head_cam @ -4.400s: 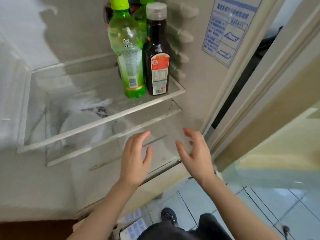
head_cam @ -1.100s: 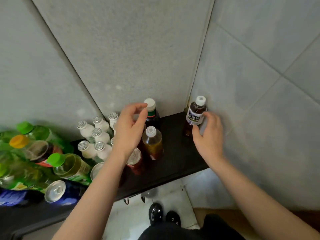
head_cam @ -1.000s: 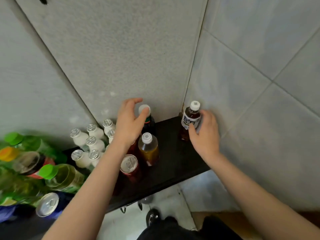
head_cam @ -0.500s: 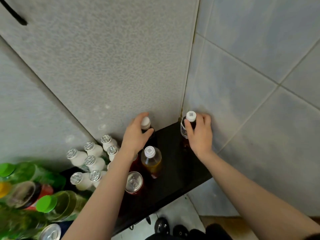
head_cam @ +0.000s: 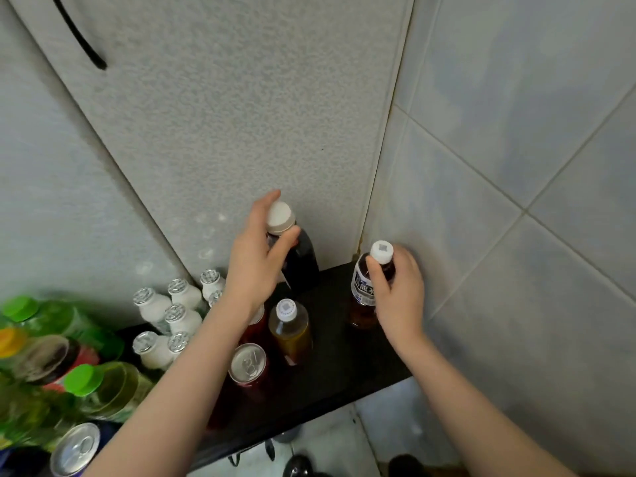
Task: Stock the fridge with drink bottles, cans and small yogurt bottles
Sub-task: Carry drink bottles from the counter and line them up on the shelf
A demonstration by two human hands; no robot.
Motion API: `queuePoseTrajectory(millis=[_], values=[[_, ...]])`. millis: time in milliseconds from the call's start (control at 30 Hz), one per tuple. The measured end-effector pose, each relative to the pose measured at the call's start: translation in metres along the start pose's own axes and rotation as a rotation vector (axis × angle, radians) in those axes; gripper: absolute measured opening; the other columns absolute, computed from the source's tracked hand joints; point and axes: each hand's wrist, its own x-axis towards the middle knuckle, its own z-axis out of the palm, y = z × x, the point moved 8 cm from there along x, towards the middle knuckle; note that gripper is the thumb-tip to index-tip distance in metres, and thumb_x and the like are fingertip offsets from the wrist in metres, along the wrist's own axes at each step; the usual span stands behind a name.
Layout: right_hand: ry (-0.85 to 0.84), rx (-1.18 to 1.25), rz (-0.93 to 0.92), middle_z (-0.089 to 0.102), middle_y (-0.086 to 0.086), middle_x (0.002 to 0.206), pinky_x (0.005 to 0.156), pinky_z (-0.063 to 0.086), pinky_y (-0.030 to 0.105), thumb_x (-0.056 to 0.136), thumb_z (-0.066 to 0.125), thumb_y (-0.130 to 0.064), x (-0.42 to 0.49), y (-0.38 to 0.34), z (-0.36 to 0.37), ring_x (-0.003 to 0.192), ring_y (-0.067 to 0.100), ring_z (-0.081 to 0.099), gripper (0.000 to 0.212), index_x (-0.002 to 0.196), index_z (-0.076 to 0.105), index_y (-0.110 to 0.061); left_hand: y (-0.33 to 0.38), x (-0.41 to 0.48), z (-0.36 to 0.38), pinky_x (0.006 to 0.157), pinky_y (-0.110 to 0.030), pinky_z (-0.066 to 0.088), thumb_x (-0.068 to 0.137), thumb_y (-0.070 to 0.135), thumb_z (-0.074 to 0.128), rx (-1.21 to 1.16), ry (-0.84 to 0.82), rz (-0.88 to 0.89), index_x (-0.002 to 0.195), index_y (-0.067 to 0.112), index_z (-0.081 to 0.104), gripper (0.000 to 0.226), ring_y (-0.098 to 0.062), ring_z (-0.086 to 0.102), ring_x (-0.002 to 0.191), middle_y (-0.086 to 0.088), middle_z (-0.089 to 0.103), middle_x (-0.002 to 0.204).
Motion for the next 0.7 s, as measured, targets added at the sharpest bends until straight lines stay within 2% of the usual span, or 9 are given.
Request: queuePoseTrajectory(millis=[100, 200, 267, 333, 367, 433, 533, 600, 700], values=[[0.005, 0.111, 0.005, 0.054, -0.013, 0.096, 0.078, 0.041, 0.013, 0.089, 0.052, -0.037, 0.005, -0.028, -0.013, 0.091, -0.002, 0.051, 0.027, 0.106, 0.058, -0.017, 0.04, -0.003, -0.027, 0.101, -0.039, 0.046, 0.09, 0.033, 0.055, -0.123, 0.128, 0.079, 0.132, 0.043, 0.035, 0.047, -0.011, 0.053, 0.118, 0.006, 0.049, 0.13], [-0.069, 0.173, -0.089, 0.056, -0.013, 0.098, 0.079, 0.04, 0.008, 0.089, 0.05, -0.041, 0.019, -0.065, -0.025, 0.094, -0.005, 0.052, 0.027, 0.107, 0.058, -0.022, 0.08, -0.015, -0.05, 0.104, -0.032, 0.042, 0.09, 0.037, 0.05, -0.158, 0.246, 0.168, 0.128, 0.05, 0.03, 0.045, -0.016, 0.049, 0.123, 0.003, 0.044, 0.135], [-0.096, 0.238, -0.157, 0.057, -0.015, 0.096, 0.079, 0.042, 0.012, 0.09, 0.05, -0.041, 0.025, -0.089, -0.033, 0.093, -0.005, 0.054, 0.016, 0.103, 0.055, -0.032, 0.099, -0.025, -0.062, 0.103, -0.033, 0.042, 0.092, 0.034, 0.048, -0.188, 0.293, 0.202, 0.127, 0.046, 0.033, 0.04, -0.019, 0.051, 0.118, -0.003, 0.046, 0.132], [-0.11, 0.31, -0.205, 0.058, -0.018, 0.096, 0.078, 0.046, 0.02, 0.088, 0.049, -0.045, 0.024, -0.112, -0.04, 0.092, -0.002, 0.056, 0.011, 0.099, 0.05, -0.043, 0.111, -0.034, -0.072, 0.1, -0.044, 0.044, 0.093, 0.033, 0.047, -0.22, 0.286, 0.19, 0.127, 0.043, 0.035, 0.038, -0.027, 0.054, 0.113, -0.018, 0.048, 0.128], [-0.115, 0.338, -0.236, 0.058, -0.017, 0.096, 0.078, 0.047, 0.021, 0.088, 0.048, -0.045, 0.022, -0.123, -0.042, 0.093, -0.001, 0.057, 0.011, 0.099, 0.05, -0.044, 0.116, -0.04, -0.077, 0.097, -0.043, 0.046, 0.093, 0.033, 0.046, -0.223, 0.27, 0.186, 0.127, 0.041, 0.036, 0.037, -0.029, 0.056, 0.11, -0.023, 0.048, 0.127], [-0.132, 0.38, -0.304, 0.058, -0.018, 0.097, 0.079, 0.047, 0.02, 0.09, 0.048, -0.043, 0.013, -0.147, -0.044, 0.094, -0.001, 0.057, 0.014, 0.103, 0.05, -0.039, 0.123, -0.056, -0.089, 0.087, -0.028, 0.05, 0.094, 0.032, 0.045, -0.228, 0.258, 0.193, 0.128, 0.04, 0.038, 0.036, -0.025, 0.061, 0.102, -0.025, 0.048, 0.125], [-0.222, 0.475, -0.374, 0.056, -0.022, 0.097, 0.08, 0.043, 0.015, 0.09, 0.048, -0.042, -0.006, -0.179, -0.04, 0.093, -0.003, 0.056, 0.016, 0.105, 0.05, -0.036, 0.121, -0.091, -0.113, 0.08, -0.023, 0.051, 0.094, 0.03, 0.046, -0.229, 0.351, 0.147, 0.125, 0.041, 0.042, 0.033, -0.014, 0.064, 0.094, -0.016, 0.055, 0.113], [-0.326, 0.549, -0.404, 0.058, -0.018, 0.098, 0.081, 0.043, 0.015, 0.09, 0.048, -0.041, -0.023, -0.195, -0.031, 0.093, -0.002, 0.056, 0.021, 0.107, 0.053, -0.029, 0.114, -0.122, -0.13, 0.081, -0.029, 0.053, 0.093, 0.031, 0.047, -0.205, 0.463, 0.084, 0.123, 0.041, 0.044, 0.032, -0.016, 0.065, 0.094, -0.012, 0.056, 0.108], [-0.514, 0.665, -0.42, 0.06, -0.017, 0.096, 0.077, 0.041, 0.009, 0.091, 0.049, -0.039, -0.06, -0.212, -0.009, 0.092, -0.003, 0.057, 0.025, 0.108, 0.056, -0.022, 0.103, -0.174, -0.153, 0.091, -0.055, 0.048, 0.091, 0.036, 0.05, -0.102, 0.601, -0.046, 0.12, 0.044, 0.047, 0.031, -0.034, 0.059, 0.103, -0.018, 0.052, 0.12]])
